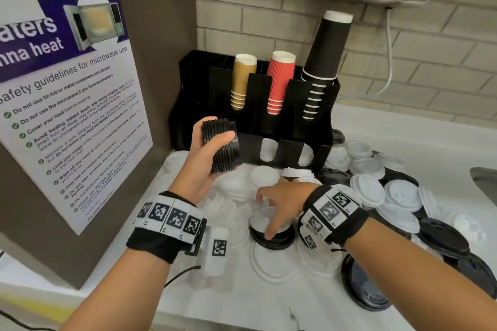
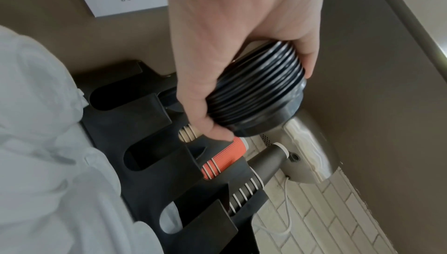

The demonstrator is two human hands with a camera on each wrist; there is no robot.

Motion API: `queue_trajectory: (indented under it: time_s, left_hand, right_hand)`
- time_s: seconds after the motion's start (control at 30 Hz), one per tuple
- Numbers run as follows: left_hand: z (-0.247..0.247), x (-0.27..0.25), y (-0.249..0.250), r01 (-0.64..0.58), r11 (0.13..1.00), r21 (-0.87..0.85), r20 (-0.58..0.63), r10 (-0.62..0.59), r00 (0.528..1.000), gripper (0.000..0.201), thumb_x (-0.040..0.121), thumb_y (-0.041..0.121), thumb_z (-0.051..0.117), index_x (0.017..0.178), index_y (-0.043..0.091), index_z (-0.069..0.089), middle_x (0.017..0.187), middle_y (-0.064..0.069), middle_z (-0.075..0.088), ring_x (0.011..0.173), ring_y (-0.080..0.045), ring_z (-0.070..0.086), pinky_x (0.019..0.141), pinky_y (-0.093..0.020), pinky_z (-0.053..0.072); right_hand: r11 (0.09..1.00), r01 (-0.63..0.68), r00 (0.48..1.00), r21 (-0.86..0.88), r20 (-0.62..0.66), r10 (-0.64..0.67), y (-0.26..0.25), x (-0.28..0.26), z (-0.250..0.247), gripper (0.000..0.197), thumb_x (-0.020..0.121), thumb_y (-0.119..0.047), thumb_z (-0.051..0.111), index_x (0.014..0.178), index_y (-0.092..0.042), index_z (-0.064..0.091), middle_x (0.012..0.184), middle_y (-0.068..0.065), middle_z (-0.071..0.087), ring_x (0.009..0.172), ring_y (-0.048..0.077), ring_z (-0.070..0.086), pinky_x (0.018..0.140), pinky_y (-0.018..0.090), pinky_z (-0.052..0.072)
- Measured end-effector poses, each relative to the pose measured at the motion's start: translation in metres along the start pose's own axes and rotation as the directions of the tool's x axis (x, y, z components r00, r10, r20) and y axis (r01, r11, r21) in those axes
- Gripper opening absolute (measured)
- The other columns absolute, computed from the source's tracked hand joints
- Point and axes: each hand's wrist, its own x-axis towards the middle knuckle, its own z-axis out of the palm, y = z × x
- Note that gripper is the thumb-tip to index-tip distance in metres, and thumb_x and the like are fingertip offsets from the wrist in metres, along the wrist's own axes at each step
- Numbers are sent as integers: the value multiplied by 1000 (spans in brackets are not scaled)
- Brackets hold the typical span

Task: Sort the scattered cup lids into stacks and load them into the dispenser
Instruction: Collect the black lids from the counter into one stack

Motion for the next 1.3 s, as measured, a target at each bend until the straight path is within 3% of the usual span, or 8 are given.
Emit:
queue_trajectory:
  time_s: [0.13,0.2,0.27,0.4,0.67,0.8,0.93,1.3]
  left_hand:
    - [-5,-1,1,-9,1000,1,-12,9,1000,45,75,28,68,115,33,51,115,-1,56,96,-19,61,68,-38,56]
    - [-6,-1,0,-6,1000,1,-14,6,1000,45,75,28,68,116,33,50,116,-2,55,98,-20,61,69,-38,56]
    - [-7,0,0,2,1000,0,-18,-2,1000,45,75,29,68,116,33,50,115,-2,55,98,-20,61,68,-38,56]
    - [-6,3,-2,20,1000,4,-16,-19,1000,45,74,30,68,116,34,50,115,0,56,97,-19,62,68,-37,56]
    - [-2,10,-8,100,995,26,8,-100,995,49,71,30,72,116,39,54,116,0,58,98,-20,63,66,-36,56]
    - [3,10,-12,168,985,27,46,-169,984,52,63,38,77,111,38,58,113,-1,61,97,-22,63,64,-38,55]
    - [15,7,-17,228,972,63,129,-234,964,47,57,46,78,102,42,63,109,1,66,100,-24,65,67,-41,56]
    - [37,4,-19,196,979,47,188,-201,961,53,62,47,76,112,38,58,121,-6,60,107,-28,65,70,-43,57]
  right_hand:
    - [1000,-20,970,-8,-243,17,7,-6,-23,96,61,-65,75,140,-37,30,136,4,44,124,29,36,103,44,34]
    - [997,-9,926,-74,-377,-20,6,-11,-30,100,61,-66,75,143,-30,30,137,2,42,127,28,33,104,46,28]
    - [995,54,939,-81,-336,-78,2,-16,-30,91,61,-62,78,135,-27,39,126,-1,45,118,23,42,98,41,37]
    - [992,94,995,-79,24,-92,-9,-16,-8,81,62,-49,84,129,-27,44,119,-1,52,106,20,51,88,36,50]
    - [974,199,976,108,-112,-187,8,-20,-9,65,69,-38,83,123,-30,49,108,-2,56,99,18,55,88,36,51]
    - [761,397,864,513,-488,-122,34,-39,-32,57,73,-27,82,120,-35,52,109,1,59,91,19,66,85,28,54]
    - [504,618,731,604,-678,-83,33,-48,-36,61,76,-22,79,127,-36,49,118,8,58,95,23,69,83,34,57]
    - [450,686,675,571,-731,-101,28,-50,-23,64,72,-10,82,123,-35,52,121,7,56,102,22,66,88,39,56]
